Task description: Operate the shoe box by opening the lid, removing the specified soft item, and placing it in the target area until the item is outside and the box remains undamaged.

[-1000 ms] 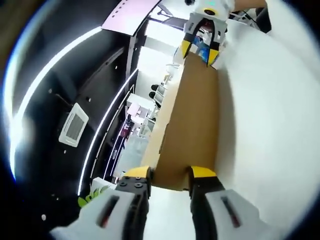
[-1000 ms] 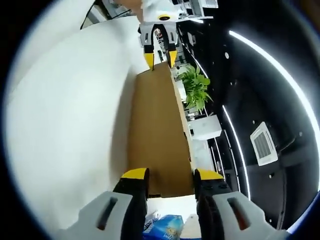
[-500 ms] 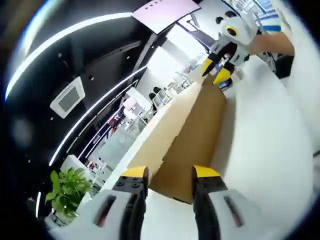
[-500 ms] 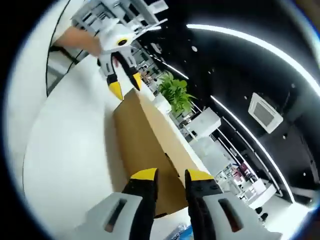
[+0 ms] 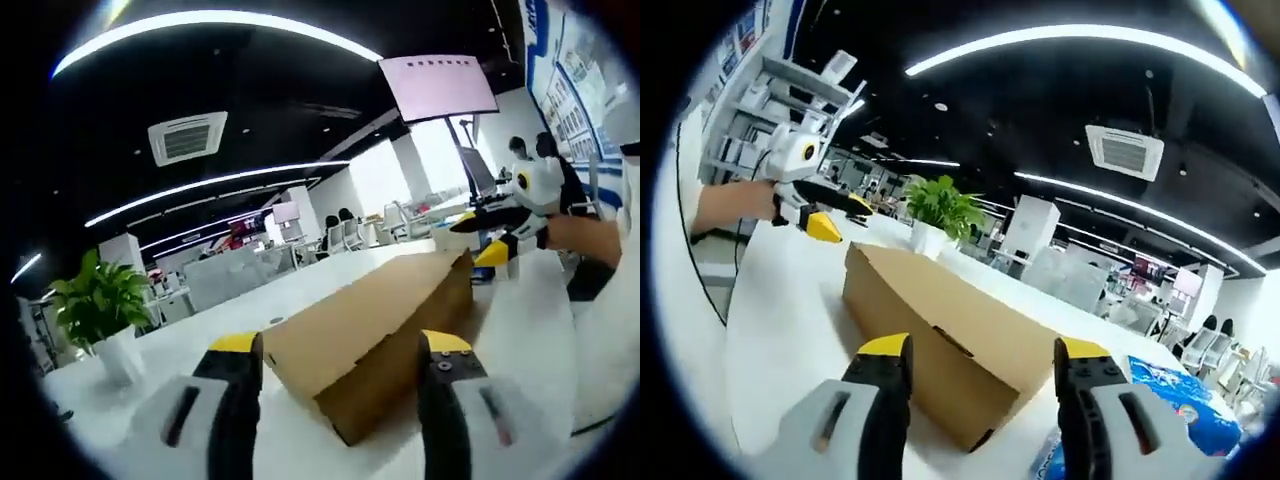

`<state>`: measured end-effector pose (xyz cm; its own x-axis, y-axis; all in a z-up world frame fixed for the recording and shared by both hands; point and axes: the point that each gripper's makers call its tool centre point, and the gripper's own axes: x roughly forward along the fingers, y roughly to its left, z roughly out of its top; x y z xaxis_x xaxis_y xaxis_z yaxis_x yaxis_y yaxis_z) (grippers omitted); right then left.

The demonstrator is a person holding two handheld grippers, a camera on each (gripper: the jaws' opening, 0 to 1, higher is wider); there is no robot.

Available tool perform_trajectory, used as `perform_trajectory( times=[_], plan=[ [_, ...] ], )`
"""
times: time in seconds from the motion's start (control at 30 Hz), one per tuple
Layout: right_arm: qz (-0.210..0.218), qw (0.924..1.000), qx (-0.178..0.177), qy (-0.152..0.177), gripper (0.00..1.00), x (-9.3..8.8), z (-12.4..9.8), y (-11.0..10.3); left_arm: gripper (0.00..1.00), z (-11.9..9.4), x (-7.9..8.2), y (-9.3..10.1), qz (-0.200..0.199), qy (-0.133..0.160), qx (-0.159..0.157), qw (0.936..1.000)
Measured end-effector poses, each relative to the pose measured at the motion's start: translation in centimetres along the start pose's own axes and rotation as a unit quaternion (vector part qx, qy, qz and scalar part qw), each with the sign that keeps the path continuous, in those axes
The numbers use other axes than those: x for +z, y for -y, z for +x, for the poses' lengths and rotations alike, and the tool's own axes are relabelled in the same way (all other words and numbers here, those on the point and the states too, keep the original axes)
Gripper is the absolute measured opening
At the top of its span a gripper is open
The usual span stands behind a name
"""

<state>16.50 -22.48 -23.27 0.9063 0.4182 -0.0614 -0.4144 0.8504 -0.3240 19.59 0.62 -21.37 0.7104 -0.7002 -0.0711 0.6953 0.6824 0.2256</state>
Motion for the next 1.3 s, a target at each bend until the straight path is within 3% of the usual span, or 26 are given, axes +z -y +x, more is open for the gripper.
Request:
perform_trajectory(
  times=[0.13, 0.27, 0.43, 0.5, 0.67, 0.87, 1.0, 1.1, 1.3],
  plan=[
    [0.046, 0.9989, 0.005, -0.008, 0.71, -0.3, 0.4, -0.3, 0.80, 0.0, -0.2, -0.6, -0.044, 0.003, 0.008, 0.9990],
    [0.067, 0.9976, 0.009, -0.012, 0.71, -0.5, 0.6, -0.5, 0.77, 0.1, -0.5, -0.2, -0.088, 0.011, -0.007, 0.9960],
    [0.105, 0.9943, 0.003, -0.019, 0.81, -1.0, 0.9, -0.2, 0.77, 0.4, -1.7, -0.7, -0.085, -0.002, 0.015, 0.9963],
    [0.118, 0.9927, 0.018, -0.020, 0.79, -1.1, 1.0, -0.7, 0.78, 0.6, -2.3, -0.6, -0.083, -0.006, 0.015, 0.9964],
    [0.093, 0.9950, 0.010, -0.034, 0.79, -1.7, 1.5, -1.1, 0.79, 0.9, -3.2, -0.5, -0.107, -0.003, 0.009, 0.9942],
    [0.094, 0.9947, 0.018, -0.037, 0.72, -2.6, 2.8, -0.8, 0.79, 1.5, -3.9, 0.2, -0.091, -0.013, 0.007, 0.9957],
    [0.084, 0.9953, 0.021, -0.043, 0.71, -2.8, 3.3, -0.6, 0.73, 1.6, -4.2, 0.4, -0.099, -0.016, 0.004, 0.9949],
    [0.084, 0.9953, 0.025, -0.043, 0.71, -3.0, 3.3, -0.4, 0.67, 1.5, -4.3, -0.3, -0.073, -0.013, 0.026, 0.9969],
    [0.090, 0.9945, 0.037, -0.039, 0.71, -2.9, 3.3, -0.6, 0.65, 1.6, -4.3, 0.3, -0.098, -0.013, 0.003, 0.9951]
  ],
)
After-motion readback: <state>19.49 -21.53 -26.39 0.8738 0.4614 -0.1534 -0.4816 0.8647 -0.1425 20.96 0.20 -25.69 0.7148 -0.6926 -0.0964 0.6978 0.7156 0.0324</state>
